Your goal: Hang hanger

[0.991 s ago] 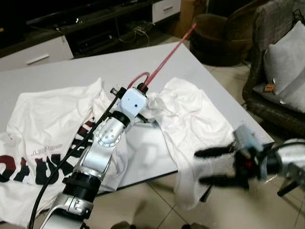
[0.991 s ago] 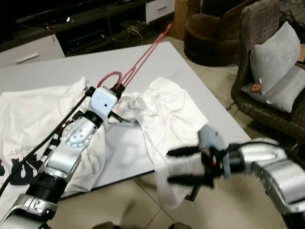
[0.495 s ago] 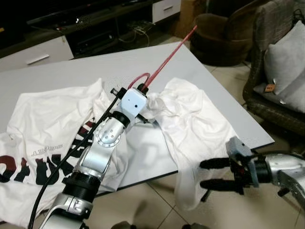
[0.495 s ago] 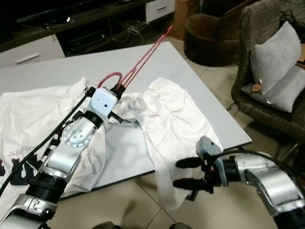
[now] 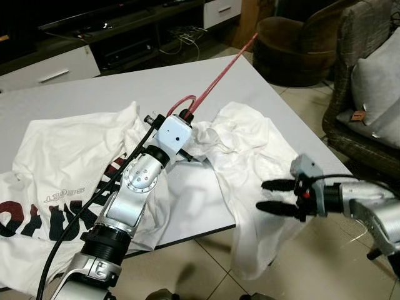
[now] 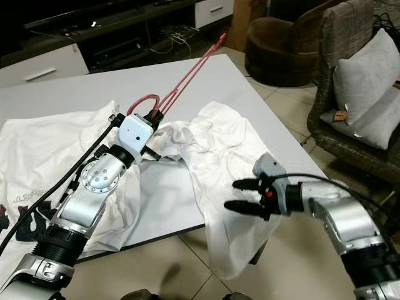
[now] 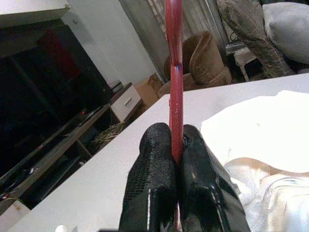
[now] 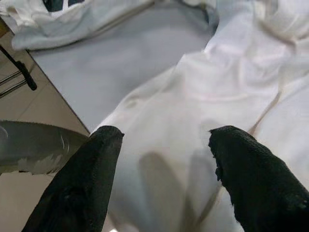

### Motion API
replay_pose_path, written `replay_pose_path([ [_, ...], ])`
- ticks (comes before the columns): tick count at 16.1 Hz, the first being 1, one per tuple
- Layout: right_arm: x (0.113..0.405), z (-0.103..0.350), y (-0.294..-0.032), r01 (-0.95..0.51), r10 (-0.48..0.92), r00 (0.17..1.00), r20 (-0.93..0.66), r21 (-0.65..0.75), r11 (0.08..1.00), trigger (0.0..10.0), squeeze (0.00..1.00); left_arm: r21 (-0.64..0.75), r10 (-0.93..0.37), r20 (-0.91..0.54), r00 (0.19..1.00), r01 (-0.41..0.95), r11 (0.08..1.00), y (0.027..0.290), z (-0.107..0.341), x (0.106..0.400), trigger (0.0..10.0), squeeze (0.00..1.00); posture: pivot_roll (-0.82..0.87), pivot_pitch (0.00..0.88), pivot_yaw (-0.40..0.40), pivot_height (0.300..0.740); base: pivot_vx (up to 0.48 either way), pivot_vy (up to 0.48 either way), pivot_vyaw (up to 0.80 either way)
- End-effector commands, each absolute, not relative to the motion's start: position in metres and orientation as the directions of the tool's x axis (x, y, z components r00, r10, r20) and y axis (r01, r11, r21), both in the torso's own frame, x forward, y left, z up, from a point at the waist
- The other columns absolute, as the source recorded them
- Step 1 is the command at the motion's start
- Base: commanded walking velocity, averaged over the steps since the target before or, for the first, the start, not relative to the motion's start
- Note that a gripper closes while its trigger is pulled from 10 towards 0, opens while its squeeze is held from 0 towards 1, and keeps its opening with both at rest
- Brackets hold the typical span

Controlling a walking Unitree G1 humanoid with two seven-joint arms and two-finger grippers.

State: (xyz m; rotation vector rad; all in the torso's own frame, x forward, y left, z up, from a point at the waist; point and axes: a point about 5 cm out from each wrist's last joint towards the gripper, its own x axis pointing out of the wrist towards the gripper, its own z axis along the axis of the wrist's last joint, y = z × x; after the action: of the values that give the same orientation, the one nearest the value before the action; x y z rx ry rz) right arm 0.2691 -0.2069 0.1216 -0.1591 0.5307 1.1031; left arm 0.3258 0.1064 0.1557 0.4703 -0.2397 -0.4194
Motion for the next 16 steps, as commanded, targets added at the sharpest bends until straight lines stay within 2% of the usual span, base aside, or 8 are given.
replay_pose_path([
  [1, 0.273, 0.125, -0.208, -0.880, 0.809, 0.354, -0.470, 0.127, 0.458, 10.0, 0.00, 0.495, -0.440, 0.136, 0.888, 0.324, 0.806, 0.108, 0.158, 0.327, 10.0, 0.00, -0.06, 0.000, 0.075, 0.736, 0.000, 0.000, 0.00],
  [8, 0.276, 0.096, -0.202, -0.883, 0.732, 0.315, -0.605, 0.097, 0.460, 10.0, 0.00, 0.497, -0.439, 0.142, 0.887, 0.320, 0.807, 0.109, 0.160, 0.327, 10.0, 0.00, -0.06, 0.000, 0.078, 0.736, 0.000, 0.000, 0.00],
  [10, 0.296, 0.088, -0.192, -0.851, 0.656, 0.402, -0.639, 0.005, 0.526, 10.0, 0.00, 0.497, -0.442, 0.145, 0.885, 0.321, 0.806, 0.107, 0.161, 0.327, 10.0, 0.00, -0.06, 0.000, 0.078, 0.736, 0.000, 0.000, 0.00],
  [11, 0.299, 0.088, -0.191, -0.842, 0.647, 0.419, -0.637, -0.007, 0.539, 10.0, 0.00, 0.496, -0.442, 0.146, 0.885, 0.321, 0.807, 0.107, 0.161, 0.327, 10.0, 0.00, -0.06, 0.000, 0.078, 0.736, 0.000, 0.000, 0.00],
  [12, 0.313, 0.091, -0.184, -0.798, 0.616, 0.496, -0.611, -0.042, 0.601, 10.0, 0.00, 0.495, -0.442, 0.145, 0.885, 0.322, 0.807, 0.107, 0.161, 0.327, 10.0, 0.00, -0.06, 0.000, 0.078, 0.736, 0.000, 0.000, 0.00],
  [16, 0.328, 0.090, -0.173, -0.761, 0.568, 0.576, -0.588, -0.133, 0.635, 10.0, 0.00, 0.495, -0.436, 0.146, 0.888, 0.316, 0.810, 0.108, 0.161, 0.326, 10.0, 0.00, -0.04, 0.000, 0.074, 0.736, 0.000, 0.000, 0.00],
])
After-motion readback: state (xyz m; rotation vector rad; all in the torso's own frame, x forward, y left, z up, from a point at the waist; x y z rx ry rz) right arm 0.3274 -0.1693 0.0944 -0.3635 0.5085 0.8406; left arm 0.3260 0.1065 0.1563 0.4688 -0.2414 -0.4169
